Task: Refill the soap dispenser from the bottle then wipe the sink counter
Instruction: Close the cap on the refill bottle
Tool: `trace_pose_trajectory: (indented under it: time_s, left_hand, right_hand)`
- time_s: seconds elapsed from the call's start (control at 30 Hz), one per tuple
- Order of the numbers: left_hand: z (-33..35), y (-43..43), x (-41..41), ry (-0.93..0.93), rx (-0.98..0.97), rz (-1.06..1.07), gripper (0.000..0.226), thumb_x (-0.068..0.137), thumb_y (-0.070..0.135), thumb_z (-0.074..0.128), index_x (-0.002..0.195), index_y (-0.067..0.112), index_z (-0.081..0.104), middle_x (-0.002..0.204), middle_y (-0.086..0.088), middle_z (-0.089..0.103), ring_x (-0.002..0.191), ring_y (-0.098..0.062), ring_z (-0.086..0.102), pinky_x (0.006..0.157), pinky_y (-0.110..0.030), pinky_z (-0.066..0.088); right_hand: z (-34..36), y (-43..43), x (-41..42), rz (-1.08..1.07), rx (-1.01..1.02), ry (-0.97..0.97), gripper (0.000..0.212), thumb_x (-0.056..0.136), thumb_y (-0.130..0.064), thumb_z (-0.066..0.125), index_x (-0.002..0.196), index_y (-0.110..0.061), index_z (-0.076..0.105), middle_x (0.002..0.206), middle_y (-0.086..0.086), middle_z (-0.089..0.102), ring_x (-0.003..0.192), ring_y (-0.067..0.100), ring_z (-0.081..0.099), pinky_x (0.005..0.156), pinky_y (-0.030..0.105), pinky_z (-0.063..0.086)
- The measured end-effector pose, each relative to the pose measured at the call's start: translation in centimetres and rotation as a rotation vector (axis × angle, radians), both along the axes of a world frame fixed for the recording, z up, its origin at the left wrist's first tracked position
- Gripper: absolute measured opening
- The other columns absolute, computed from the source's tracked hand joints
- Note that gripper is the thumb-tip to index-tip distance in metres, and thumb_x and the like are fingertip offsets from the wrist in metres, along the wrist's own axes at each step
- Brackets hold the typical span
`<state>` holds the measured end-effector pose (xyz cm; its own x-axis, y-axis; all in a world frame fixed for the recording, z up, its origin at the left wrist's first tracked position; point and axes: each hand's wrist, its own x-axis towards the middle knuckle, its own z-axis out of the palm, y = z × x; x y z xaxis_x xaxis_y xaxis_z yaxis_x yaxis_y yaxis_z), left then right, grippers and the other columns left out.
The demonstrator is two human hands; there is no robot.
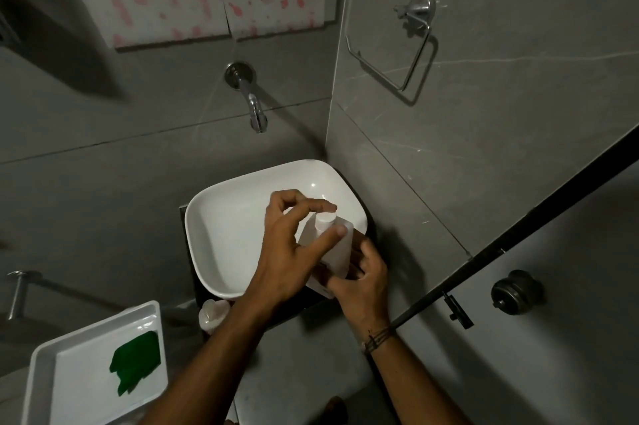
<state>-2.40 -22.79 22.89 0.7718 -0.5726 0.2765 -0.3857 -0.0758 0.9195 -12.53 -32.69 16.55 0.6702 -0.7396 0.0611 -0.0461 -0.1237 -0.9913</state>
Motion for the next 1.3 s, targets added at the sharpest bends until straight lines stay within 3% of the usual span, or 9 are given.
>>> trace_pose_trajectory:
  time_s: [0.17,0.27,0.47,0.6,0.73,0.87,0.97,1.17,1.3]
  left_hand:
    - [-0.1,0.5,-0.2,0.027,-0.031,-0.053,0.026,0.106,0.024,0.053,0.128,0.029,0.067,0.133,0.013,0.067,0.132,-0.016,0.060,0.109,-0.046,0.052]
    - [-0.1,0.4,-0.5,0.007,-0.003,0.010,0.023,0.100,0.031,0.064,0.121,0.030,0.070,0.135,0.014,0.058,0.136,-0.014,0.051,0.114,-0.044,0.047]
    - [0.0,1.0,-0.3,0.011,-0.010,0.002,0.030,0.104,0.026,0.051,0.129,0.026,0.067,0.138,0.010,0.066,0.139,-0.013,0.054,0.116,-0.040,0.047]
    - [0.2,1.0,0.0,0.000,0.021,0.094,0.020,0.095,0.034,0.075,0.115,0.031,0.075,0.125,0.007,0.062,0.125,-0.016,0.055,0.109,-0.042,0.050]
    - [-0.1,1.5,-0.1,0.013,0.013,0.066,0.028,0.104,0.028,0.056,0.128,0.024,0.070,0.133,0.009,0.068,0.131,-0.014,0.059,0.112,-0.043,0.049]
    - [0.2,1.4,-0.2,0.003,0.030,0.136,0.034,0.090,0.038,0.075,0.121,0.023,0.073,0.130,0.005,0.063,0.126,-0.014,0.057,0.108,-0.026,0.049]
    - [0.0,1.4,-0.2,-0.010,0.016,0.130,0.033,0.097,0.031,0.069,0.128,0.021,0.069,0.128,0.006,0.069,0.123,-0.015,0.063,0.106,-0.035,0.053]
    - [-1.2,3.3,0.1,0.149,-0.039,0.023,0.060,0.095,0.014,0.049,0.154,0.023,0.046,0.156,0.010,0.051,0.144,-0.022,0.051,0.119,-0.050,0.044]
    - [-3.0,8.5,1.4,0.325,0.113,-0.093,0.078,0.083,0.027,0.062,0.156,0.045,0.039,0.159,0.025,0.045,0.147,-0.003,0.044,0.117,-0.045,0.047]
  right_hand:
    - [-0.3,0.1,0.1,0.003,0.027,0.006,0.088,0.055,-0.053,0.093,0.135,-0.039,0.060,0.132,-0.012,0.067,0.120,0.012,0.067,0.087,0.033,0.064]
    - [-0.3,0.3,0.3,0.029,0.033,0.006,0.095,0.052,-0.068,0.089,0.137,-0.037,0.058,0.136,-0.012,0.065,0.123,0.012,0.065,0.089,0.033,0.063]
    - [-0.6,0.2,0.8,0.062,0.035,0.022,0.085,0.059,-0.047,0.094,0.136,-0.040,0.059,0.133,-0.013,0.066,0.122,0.013,0.066,0.089,0.036,0.064]
    - [-0.3,0.4,1.1,0.064,0.052,0.014,0.078,0.054,-0.061,0.093,0.123,-0.060,0.058,0.126,-0.021,0.068,0.118,0.006,0.067,0.080,0.027,0.064]
    - [-0.5,0.3,1.3,0.071,0.037,0.024,0.080,0.055,-0.056,0.093,0.126,-0.058,0.057,0.125,-0.018,0.069,0.115,0.002,0.067,0.076,0.020,0.062]
    - [-0.6,0.1,1.3,0.118,0.032,0.024,0.079,0.052,-0.062,0.093,0.123,-0.059,0.058,0.126,-0.021,0.068,0.116,0.001,0.067,0.078,0.020,0.061]
    - [-0.5,0.0,1.4,0.153,-0.001,0.046,0.075,0.057,-0.051,0.093,0.123,-0.061,0.057,0.128,-0.020,0.067,0.118,0.005,0.067,0.081,0.023,0.063]
    - [-0.5,0.2,2.4,0.236,-0.042,0.077,0.075,0.060,-0.049,0.093,0.128,-0.047,0.061,0.126,-0.020,0.069,0.118,0.006,0.067,0.087,0.031,0.064]
    - [-0.9,1.7,3.4,0.325,-0.151,0.164,0.082,0.059,-0.057,0.089,0.134,-0.040,0.059,0.129,-0.013,0.066,0.117,0.008,0.060,0.094,0.033,0.058]
